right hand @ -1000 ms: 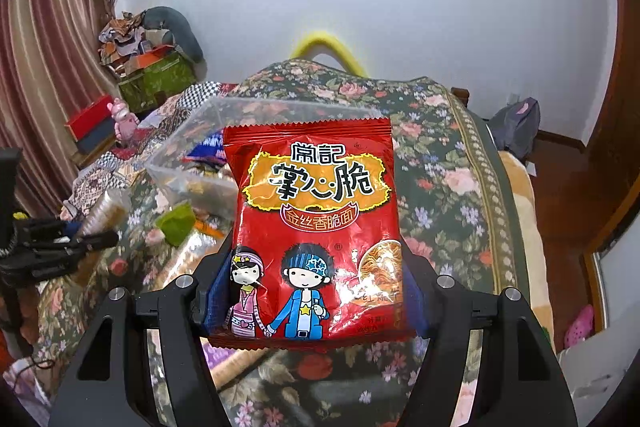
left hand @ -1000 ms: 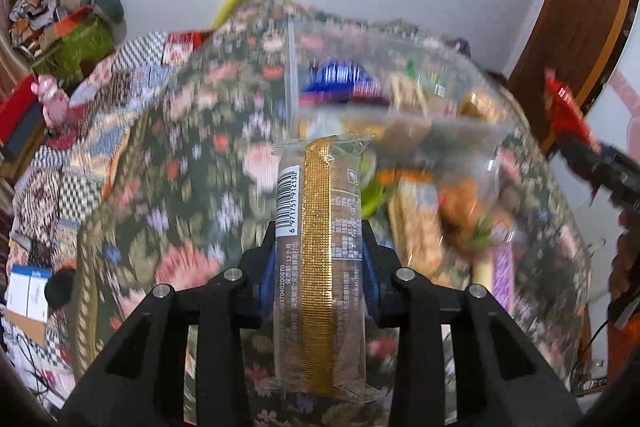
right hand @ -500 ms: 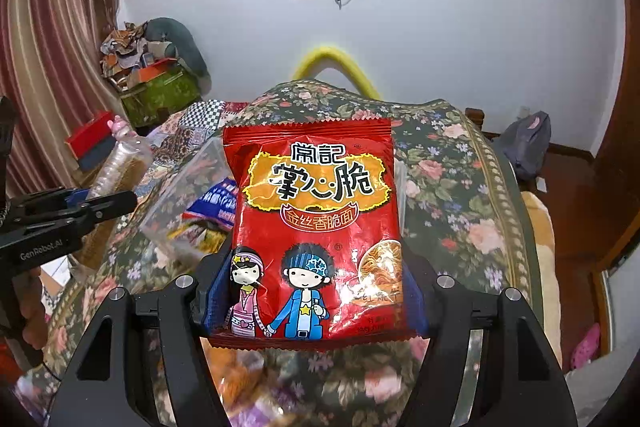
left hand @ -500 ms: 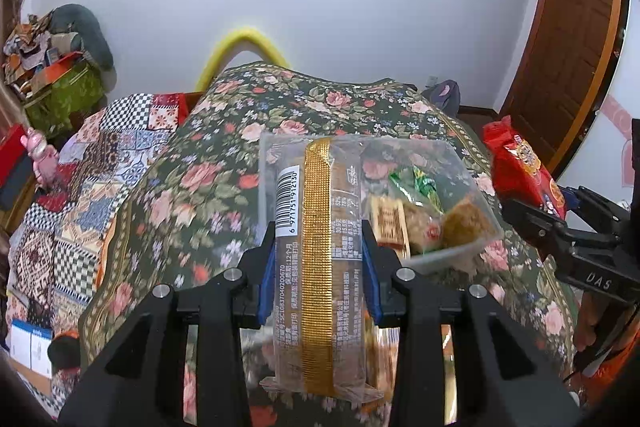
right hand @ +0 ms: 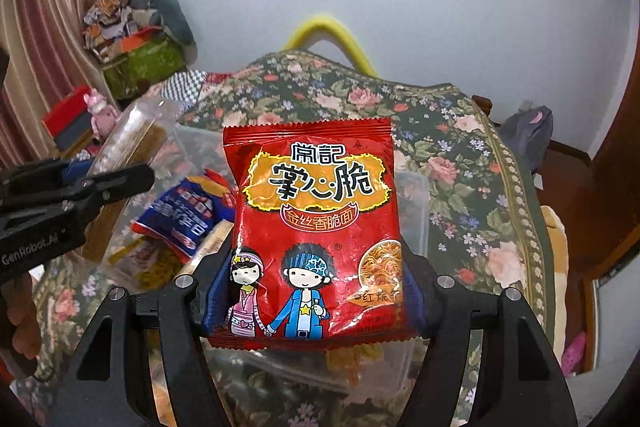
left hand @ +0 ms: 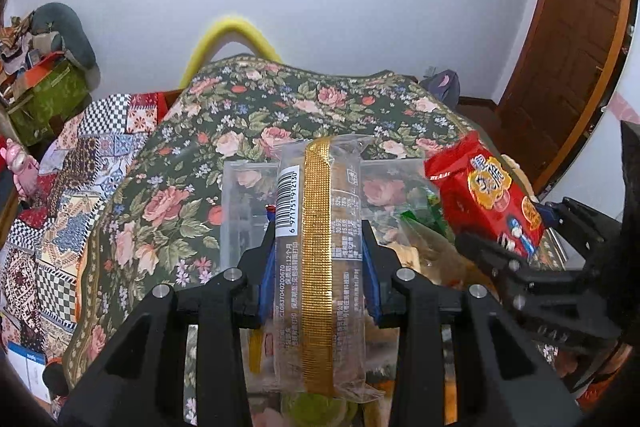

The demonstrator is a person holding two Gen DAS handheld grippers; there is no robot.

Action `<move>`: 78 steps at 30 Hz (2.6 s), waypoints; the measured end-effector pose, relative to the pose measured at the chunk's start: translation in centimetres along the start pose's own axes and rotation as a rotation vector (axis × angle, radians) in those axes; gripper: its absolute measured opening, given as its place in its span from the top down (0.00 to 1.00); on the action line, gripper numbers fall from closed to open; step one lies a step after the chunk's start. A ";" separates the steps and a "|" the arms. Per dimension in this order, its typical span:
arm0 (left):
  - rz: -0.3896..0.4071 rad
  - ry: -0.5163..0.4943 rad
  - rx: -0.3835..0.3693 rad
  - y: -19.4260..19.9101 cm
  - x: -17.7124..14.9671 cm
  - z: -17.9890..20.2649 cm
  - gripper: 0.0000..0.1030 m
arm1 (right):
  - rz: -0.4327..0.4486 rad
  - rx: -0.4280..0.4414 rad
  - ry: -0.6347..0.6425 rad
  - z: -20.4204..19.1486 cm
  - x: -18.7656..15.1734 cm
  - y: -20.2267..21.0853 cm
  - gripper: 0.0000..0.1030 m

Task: Organize snacks
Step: 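Carry both packs over the clear box and open both tools to drop them, then grasp the green jelly cup with the left tool while the right tool grasps the purple-labelled roll, then lower the jelly cup and purple roll into the clear box and open both tools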

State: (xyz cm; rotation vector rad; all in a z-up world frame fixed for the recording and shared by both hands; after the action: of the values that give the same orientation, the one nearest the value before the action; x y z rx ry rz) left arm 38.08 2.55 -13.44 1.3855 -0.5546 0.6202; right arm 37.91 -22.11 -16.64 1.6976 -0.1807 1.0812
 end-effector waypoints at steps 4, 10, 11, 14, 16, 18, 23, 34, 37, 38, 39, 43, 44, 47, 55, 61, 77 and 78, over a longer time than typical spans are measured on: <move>-0.017 0.015 -0.011 -1.1 -0.1 -0.3 0.64 | -0.020 -0.012 0.019 -0.4 -0.4 -0.3 0.33; 0.053 -0.029 0.029 1.5 0.1 -0.1 0.49 | -0.016 -0.062 0.027 -0.4 -0.5 1.8 0.12; 0.061 -0.034 0.034 2.0 0.0 -0.1 0.47 | -0.008 -0.070 0.030 -0.3 -0.4 2.2 0.11; 0.089 -0.062 0.045 4.1 -0.7 0.0 0.43 | 0.046 -0.100 0.047 -0.6 -0.8 4.8 0.04; 0.101 -0.073 0.045 5.7 -1.5 0.0 0.39 | 0.068 -0.088 0.058 -1.1 -1.2 6.1 0.00; 0.099 -0.078 0.041 6.7 -2.5 0.1 0.38 | 0.078 -0.074 0.064 -1.7 -1.8 7.2 0.00; 0.062 -0.067 0.018 8.8 -6.0 -0.3 0.37 | 0.045 -0.107 0.077 -2.9 -4.3 8.8 0.00; -0.055 0.030 0.034 9.4 -15.0 -3.2 0.36 | -0.072 0.068 -0.146 -3.8 -11.8 8.3 0.08; -0.077 0.056 0.024 9.2 -16.5 -3.8 0.36 | -0.128 0.056 -0.148 -4.4 -13.4 7.2 0.11; -0.085 0.062 0.021 9.0 -17.0 -3.9 0.36 | -0.146 0.059 -0.154 -4.6 -13.9 6.9 0.12; -0.094 0.067 0.019 8.8 -17.4 -4.0 0.36 | -0.166 0.073 -0.164 -4.8 -14.4 6.5 0.14; -0.111 0.072 0.013 7.9 -17.9 -3.9 0.36 | -0.235 0.115 -0.228 -5.3 -16.0 5.0 0.30; -0.116 0.072 0.004 7.5 -17.9 -3.7 0.36 | -0.247 0.114 -0.237 -5.3 -16.2 4.7 0.33; -0.131 0.068 -0.016 6.1 -17.3 -2.9 0.36 | -0.247 0.103 -0.234 -5.1 -16.6 4.6 0.43; -0.153 0.088 -0.067 1.9 -15.0 -1.0 0.36 | -0.230 0.090 -0.166 -2.8 -17.1 5.5 0.59; -0.164 0.117 -0.047 -0.8 -13.6 -1.2 0.36 | -0.251 0.070 -0.158 -1.1 -17.8 4.9 0.59; -0.098 0.113 -0.059 1.4 -14.1 -1.5 0.44 | -0.179 0.051 -0.198 -0.2 -16.3 5.9 0.59; -0.086 0.107 -0.053 2.1 -14.1 -1.6 0.44 | -0.165 0.046 -0.198 0.0 -15.9 6.3 0.59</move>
State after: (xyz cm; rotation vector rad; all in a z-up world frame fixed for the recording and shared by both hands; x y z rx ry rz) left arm 26.47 3.20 -21.80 1.3112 -0.4209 0.6018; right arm 25.01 -30.69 -23.86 1.8266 -0.1396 0.8010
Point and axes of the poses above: each gripper's, at about its wrist camera, not at the fingertips, and y roughly against the way its jaws point, z to its right, x to its top, the point moved 7 cm from there along -y, roughly the way its jaws point, and after that the axes turned 1 degree about y, right-handed, at the moved point
